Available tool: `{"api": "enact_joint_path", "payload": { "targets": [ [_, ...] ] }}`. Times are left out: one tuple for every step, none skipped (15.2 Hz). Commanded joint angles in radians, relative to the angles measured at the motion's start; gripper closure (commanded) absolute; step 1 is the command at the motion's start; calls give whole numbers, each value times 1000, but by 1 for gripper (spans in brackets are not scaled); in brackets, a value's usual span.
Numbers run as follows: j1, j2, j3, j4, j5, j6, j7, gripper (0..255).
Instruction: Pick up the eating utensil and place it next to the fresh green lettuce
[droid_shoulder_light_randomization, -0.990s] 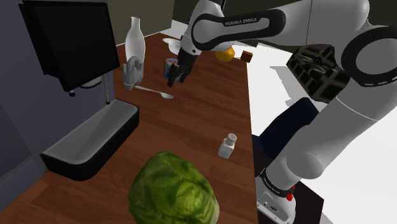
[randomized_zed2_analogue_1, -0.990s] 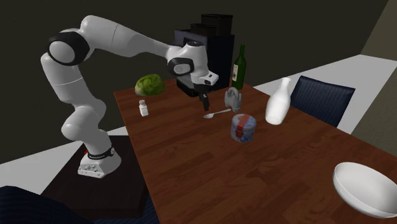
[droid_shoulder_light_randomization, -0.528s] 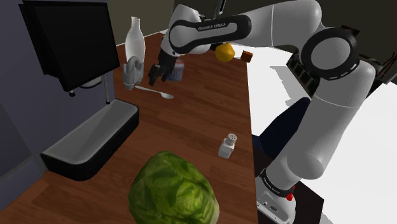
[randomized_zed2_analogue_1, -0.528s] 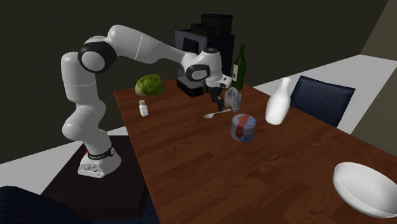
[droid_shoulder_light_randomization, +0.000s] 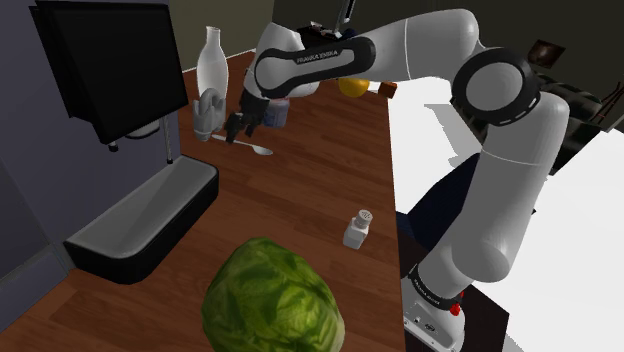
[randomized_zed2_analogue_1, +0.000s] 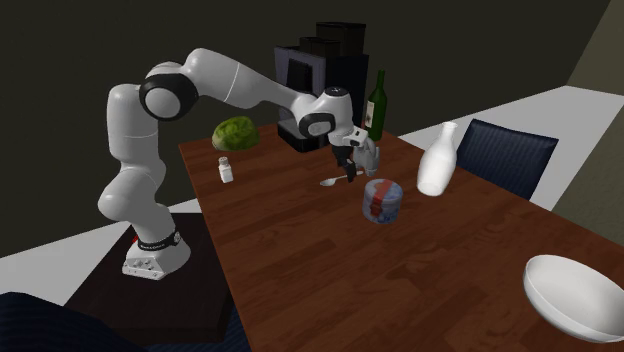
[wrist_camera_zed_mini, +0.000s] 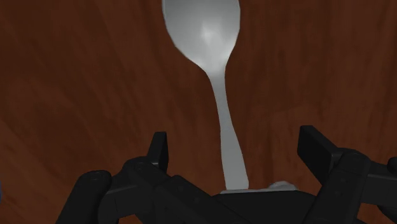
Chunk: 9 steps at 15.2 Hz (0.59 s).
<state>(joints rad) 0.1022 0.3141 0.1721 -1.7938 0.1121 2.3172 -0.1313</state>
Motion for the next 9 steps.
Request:
{"api": "enact_joint_path", "payload": {
  "targets": [
    [4, 11, 1, 0, -2, 13, 4, 0],
    [4, 11, 1, 0, -2, 13, 4, 0],
    [4, 12, 0, 0, -2, 13, 4, 0],
    [4, 12, 0, 0, -2, 13, 4, 0],
    [4, 12, 0, 0, -2, 13, 4, 0],
    [4, 12, 0, 0, -2, 13, 4, 0],
    [4, 12, 0, 0, -2, 13, 4, 0],
    [4, 11, 0, 0, -2, 13, 4, 0],
    [4, 11, 0, 0, -2, 13, 4, 255]
  ]
}}
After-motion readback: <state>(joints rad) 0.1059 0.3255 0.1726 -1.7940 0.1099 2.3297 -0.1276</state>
